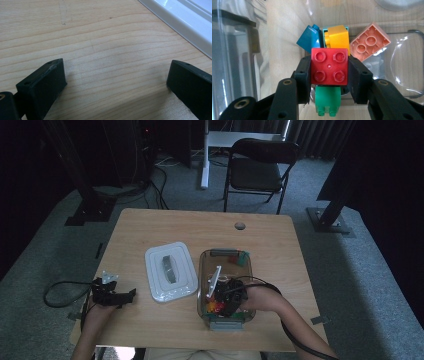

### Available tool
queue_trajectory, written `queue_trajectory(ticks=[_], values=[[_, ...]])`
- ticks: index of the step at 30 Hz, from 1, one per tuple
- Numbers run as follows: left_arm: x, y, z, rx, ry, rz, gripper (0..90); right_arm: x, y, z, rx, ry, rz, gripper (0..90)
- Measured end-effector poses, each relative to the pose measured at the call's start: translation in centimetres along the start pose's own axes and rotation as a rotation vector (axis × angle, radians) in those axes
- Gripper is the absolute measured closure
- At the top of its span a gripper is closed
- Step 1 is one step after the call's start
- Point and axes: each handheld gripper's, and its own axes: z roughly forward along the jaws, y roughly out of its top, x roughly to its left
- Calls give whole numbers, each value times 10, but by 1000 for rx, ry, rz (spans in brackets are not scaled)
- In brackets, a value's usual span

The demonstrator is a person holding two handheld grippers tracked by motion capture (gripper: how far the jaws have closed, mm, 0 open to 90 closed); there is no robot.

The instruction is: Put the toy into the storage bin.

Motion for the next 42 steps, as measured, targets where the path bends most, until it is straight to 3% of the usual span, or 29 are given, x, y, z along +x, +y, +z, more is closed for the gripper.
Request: queue_trajectory(ticks=[9, 20, 30, 31, 35, 36, 42], values=[[0, 0, 0, 0, 0, 0, 26, 0, -4, -6, -13, -2, 32, 538], [0, 0, 0, 0, 0, 0, 27, -2, -25, -32, -109, -41, 104, 523], [0, 0, 0, 0, 0, 0, 26, -7, -58, -67, -227, -99, 195, 522], [0, 0, 0, 0, 0, 0, 27, -9, -69, -77, -255, -124, 230, 520], [0, 0, 0, 3, -1, 0, 26, -11, -76, -83, -269, -138, 251, 515], [0, 0, 0, 1, 0, 0, 27, -16, -89, -90, -298, -154, 292, 515], [0, 0, 0, 0, 0, -1, 27, -32, -115, -92, -321, -190, 367, 510]])
